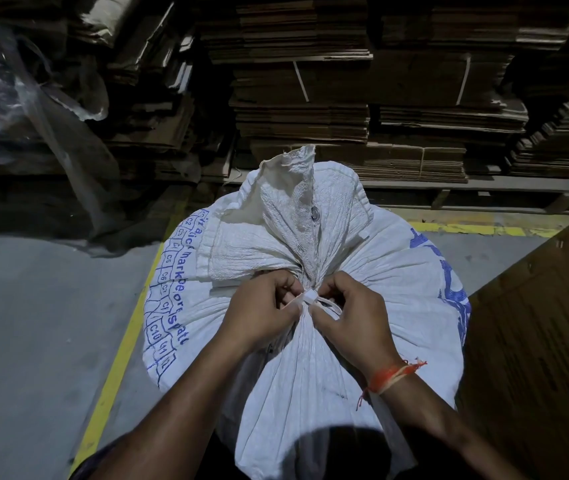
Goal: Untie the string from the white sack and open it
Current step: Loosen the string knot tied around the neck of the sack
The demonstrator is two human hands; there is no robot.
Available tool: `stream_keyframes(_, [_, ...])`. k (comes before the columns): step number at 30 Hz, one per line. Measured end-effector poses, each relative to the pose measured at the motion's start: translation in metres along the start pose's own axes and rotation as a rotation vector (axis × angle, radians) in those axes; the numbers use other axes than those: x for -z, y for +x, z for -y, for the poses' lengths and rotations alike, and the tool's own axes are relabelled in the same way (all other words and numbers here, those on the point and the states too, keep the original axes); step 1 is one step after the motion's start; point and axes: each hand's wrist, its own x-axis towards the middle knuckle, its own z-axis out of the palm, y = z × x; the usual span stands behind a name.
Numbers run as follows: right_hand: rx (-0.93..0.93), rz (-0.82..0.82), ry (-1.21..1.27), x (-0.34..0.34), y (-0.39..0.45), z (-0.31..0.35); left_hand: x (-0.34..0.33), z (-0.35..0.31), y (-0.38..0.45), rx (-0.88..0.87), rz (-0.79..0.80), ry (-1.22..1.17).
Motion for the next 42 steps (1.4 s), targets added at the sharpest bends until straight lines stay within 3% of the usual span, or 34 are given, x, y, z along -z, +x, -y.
stream_keyframes(10, [0.078,0.094,-0.225,0.019,-0.001,-0.006,-0.003,0.0,0.004,0.013,-0.037,-0.004])
stream_keyframes(16, [0.15,0.274,-0.213,0.041,-0.001,-0.011,-0.003,0.0,0.005,0.029,-0.048,0.005])
stream_keyframes(21, [0.144,0.307,-0.129,0.046,0.0,-0.011,-0.003,0.0,0.006,0.039,-0.044,0.002])
stream_keyframes(32, [-0.139,0.124,-0.031,0.031,0.003,-0.006,0.001,-0.003,0.003,0.046,-0.048,0.006])
stream_keyframes(42, [-0.058,0.068,-0.097,0.027,0.004,-0.006,-0.009,-0.011,-0.006,-0.099,-0.241,0.137])
